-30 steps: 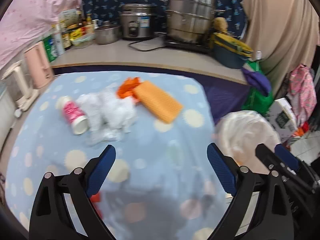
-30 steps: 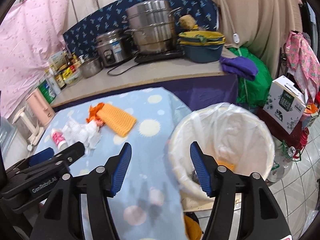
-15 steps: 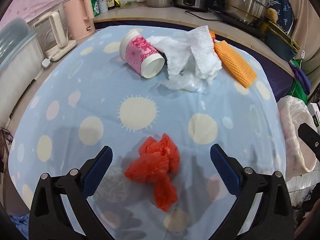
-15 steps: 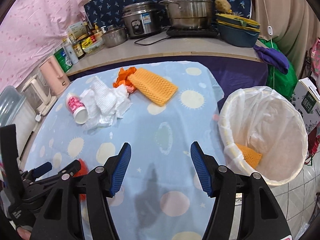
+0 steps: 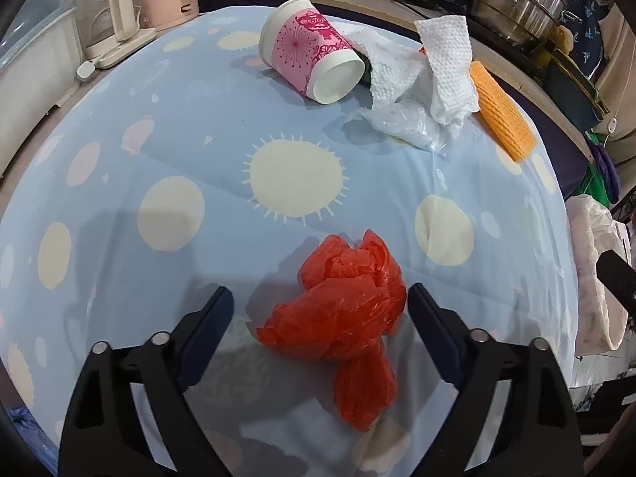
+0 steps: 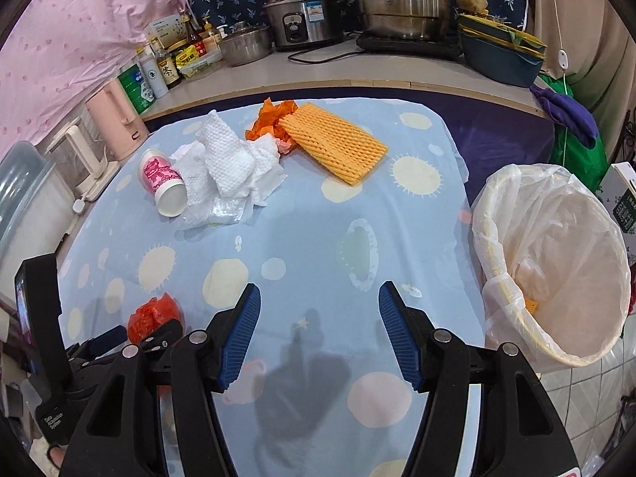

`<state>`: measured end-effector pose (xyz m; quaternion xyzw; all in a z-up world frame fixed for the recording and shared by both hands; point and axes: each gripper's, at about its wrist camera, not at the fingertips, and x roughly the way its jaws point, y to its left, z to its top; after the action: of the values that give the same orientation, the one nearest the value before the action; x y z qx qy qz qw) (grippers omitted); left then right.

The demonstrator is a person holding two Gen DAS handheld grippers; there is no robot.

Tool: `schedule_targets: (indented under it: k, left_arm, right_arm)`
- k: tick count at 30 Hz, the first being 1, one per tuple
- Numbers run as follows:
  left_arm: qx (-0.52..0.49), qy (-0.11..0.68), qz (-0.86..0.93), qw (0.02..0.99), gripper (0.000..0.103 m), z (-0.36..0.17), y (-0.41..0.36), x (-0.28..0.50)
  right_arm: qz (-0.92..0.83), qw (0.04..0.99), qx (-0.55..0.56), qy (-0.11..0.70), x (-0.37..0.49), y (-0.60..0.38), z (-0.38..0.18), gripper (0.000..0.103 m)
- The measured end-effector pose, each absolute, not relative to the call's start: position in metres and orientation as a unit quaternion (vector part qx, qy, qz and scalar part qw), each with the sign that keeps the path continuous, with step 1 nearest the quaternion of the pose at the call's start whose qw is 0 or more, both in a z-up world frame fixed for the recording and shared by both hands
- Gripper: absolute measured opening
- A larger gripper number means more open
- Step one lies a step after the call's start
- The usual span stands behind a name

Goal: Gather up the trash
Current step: 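Grasp the red plastic bag with the left tool, then grasp the clear plastic wrap with the right tool while the left holds the red bag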

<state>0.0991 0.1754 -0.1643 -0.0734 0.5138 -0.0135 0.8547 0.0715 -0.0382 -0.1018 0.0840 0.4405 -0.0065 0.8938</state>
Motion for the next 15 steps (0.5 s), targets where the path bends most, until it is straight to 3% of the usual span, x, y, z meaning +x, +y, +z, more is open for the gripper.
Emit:
schedule_targets:
  k: [7,15]
  left_arm:
    - [-0.082,0.515,-0.034,0.852,0.040,-0.160,0.179,0.098]
    - [-0.094,0.499,-0.040,0.860,0.036,-0.142,0.183,0.107]
  right_arm:
    - [-0.002,0.893,0.078,0.443,0.076,-0.033,-0.103,0.060]
    - [0.031,0.898,0.072,0.433,0.099,-0.016,-0.099,0.060]
